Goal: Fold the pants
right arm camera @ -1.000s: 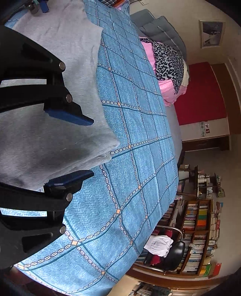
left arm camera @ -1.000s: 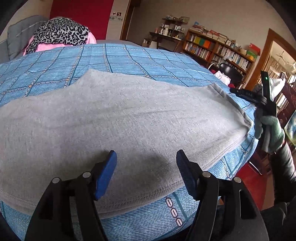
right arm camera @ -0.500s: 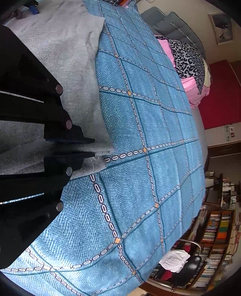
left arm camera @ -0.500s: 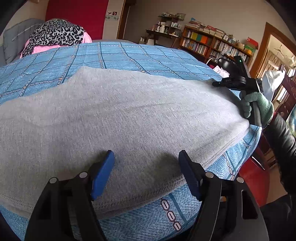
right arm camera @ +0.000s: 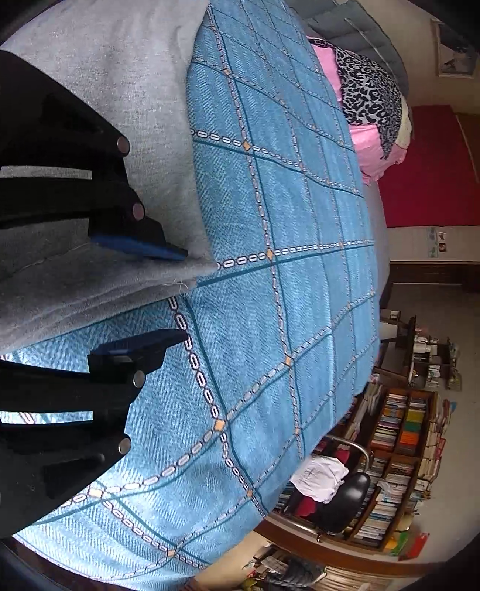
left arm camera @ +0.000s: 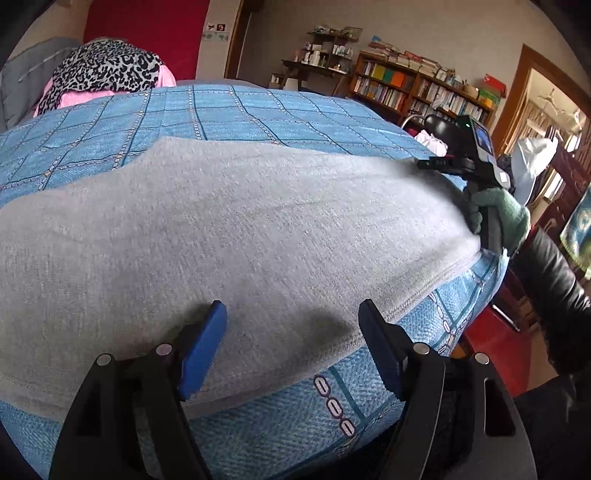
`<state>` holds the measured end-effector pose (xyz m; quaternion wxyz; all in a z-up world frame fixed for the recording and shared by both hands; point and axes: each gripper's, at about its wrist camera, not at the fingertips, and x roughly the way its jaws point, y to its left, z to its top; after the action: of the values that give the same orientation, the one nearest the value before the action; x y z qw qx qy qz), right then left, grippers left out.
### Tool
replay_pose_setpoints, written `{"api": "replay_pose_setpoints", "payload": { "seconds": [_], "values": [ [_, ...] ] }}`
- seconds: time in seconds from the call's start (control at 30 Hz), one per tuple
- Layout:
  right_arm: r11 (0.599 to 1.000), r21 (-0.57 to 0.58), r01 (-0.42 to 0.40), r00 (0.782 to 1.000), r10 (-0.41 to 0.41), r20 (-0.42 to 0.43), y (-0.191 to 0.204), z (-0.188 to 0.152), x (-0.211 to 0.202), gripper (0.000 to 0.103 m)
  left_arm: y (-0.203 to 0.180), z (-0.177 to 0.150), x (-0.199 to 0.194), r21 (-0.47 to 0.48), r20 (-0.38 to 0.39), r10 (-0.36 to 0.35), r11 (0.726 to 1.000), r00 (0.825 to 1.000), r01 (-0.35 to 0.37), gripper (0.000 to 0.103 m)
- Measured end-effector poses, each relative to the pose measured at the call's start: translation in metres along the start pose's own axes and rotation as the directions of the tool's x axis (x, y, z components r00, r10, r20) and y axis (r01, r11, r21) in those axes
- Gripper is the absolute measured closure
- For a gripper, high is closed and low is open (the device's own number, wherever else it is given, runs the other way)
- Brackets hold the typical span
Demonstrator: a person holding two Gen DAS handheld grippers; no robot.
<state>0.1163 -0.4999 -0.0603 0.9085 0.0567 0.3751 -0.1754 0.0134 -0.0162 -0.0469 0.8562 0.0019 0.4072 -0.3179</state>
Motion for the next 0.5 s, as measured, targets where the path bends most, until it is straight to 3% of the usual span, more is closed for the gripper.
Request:
{"api": "replay_pose_setpoints", "payload": {
  "seconds": [0.03, 0.13, 0.27, 0.37, 0.5],
  "values": [
    [1.000, -0.010, 0.016, 0.999, -0.016, 0.038, 0.001, -0.001, -0.013, 0.061, 0.006, 0.004, -0.007, -0.019, 0.018, 0.012, 1.000, 1.000, -0.012, 0.029],
    [0.997, -0.049, 0.057, 0.987, -0.049, 0.151, 0.007, -0.010, -0.051, 0.045, 0.023, 0.017, -0.030, -0.051, 0.100, 0.082, 0.996, 0.992, -0.077, 0.029],
    [0.995, -0.094, -0.033, 0.987, 0.047, 0.154, 0.023, -0.035, -0.077, 0.044, 0.058, 0.026, -0.050, -0.130, 0.155, 0.204, 0.974, 0.967, -0.184, 0.029],
    [0.989, -0.121, -0.085, 0.990, 0.098, 0.104, 0.036, -0.060, -0.080, 0.044, 0.083, 0.023, -0.050, -0.200, 0.117, 0.266, 0.950, 0.957, -0.239, 0.029],
    [0.990, -0.102, -0.093, 0.995, 0.096, 0.023, 0.032, -0.091, -0.067, 0.043, 0.103, -0.001, -0.036, -0.232, 0.011, 0.271, 0.937, 0.963, -0.261, 0.029]
  ]
}}
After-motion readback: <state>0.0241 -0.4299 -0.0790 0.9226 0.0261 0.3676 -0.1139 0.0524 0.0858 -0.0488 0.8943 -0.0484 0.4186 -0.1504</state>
